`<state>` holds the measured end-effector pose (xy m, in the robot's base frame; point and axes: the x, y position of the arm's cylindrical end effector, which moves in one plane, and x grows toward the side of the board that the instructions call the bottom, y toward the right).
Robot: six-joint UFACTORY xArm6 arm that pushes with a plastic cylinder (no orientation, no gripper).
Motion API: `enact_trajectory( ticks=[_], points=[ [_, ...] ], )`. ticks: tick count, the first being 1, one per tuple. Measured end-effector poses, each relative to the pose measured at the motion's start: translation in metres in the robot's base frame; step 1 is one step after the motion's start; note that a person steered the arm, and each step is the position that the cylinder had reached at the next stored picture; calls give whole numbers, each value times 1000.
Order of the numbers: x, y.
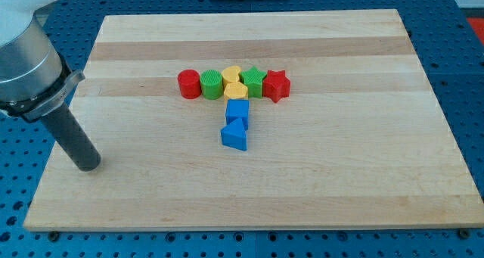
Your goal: Move the blue triangle towards the bottom right corner
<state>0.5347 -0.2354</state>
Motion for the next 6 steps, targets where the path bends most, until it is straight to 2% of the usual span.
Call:
enact_trajectory(
  ticks=[3, 5, 6],
  points=[
    [-6, 2],
    [-46, 42],
    [-47, 87]
  ],
)
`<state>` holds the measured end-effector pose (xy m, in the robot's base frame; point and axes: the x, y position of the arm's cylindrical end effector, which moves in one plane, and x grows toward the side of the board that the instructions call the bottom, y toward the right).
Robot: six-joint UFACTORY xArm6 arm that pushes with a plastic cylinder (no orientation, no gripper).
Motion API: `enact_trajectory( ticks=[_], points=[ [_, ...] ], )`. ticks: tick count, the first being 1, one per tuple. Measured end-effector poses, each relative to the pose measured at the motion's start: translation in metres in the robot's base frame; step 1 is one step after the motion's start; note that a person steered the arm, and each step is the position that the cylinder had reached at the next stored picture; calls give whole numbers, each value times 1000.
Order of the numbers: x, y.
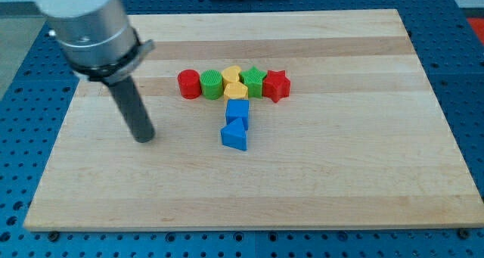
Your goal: Move the blue triangle towards the bottom right corner
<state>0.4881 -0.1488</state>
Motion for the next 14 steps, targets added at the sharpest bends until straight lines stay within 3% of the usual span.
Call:
enact_trajectory(
  ticks=[3, 9, 14],
  points=[
    [14, 124],
    [31, 292],
    [29, 349]
  ],
)
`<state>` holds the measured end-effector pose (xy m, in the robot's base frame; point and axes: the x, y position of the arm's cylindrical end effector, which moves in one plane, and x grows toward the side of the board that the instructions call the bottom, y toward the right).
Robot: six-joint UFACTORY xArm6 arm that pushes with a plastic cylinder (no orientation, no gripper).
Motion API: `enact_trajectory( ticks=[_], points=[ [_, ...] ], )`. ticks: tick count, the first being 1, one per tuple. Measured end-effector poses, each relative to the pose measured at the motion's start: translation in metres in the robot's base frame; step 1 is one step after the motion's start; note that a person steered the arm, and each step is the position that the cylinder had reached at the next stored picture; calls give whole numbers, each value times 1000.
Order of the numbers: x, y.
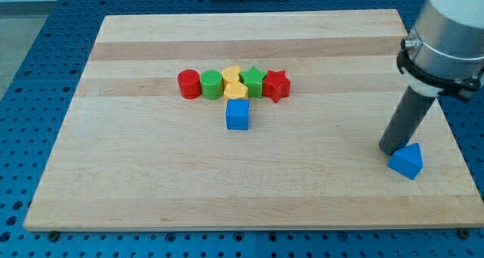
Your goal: Move the blue triangle towards the bottom right corner
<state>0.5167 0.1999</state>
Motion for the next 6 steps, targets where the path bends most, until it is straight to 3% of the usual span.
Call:
enact_trajectory(
  ticks=[4, 5, 6],
  points=[
    [26, 12],
    [13, -1],
    [4, -70]
  ],
)
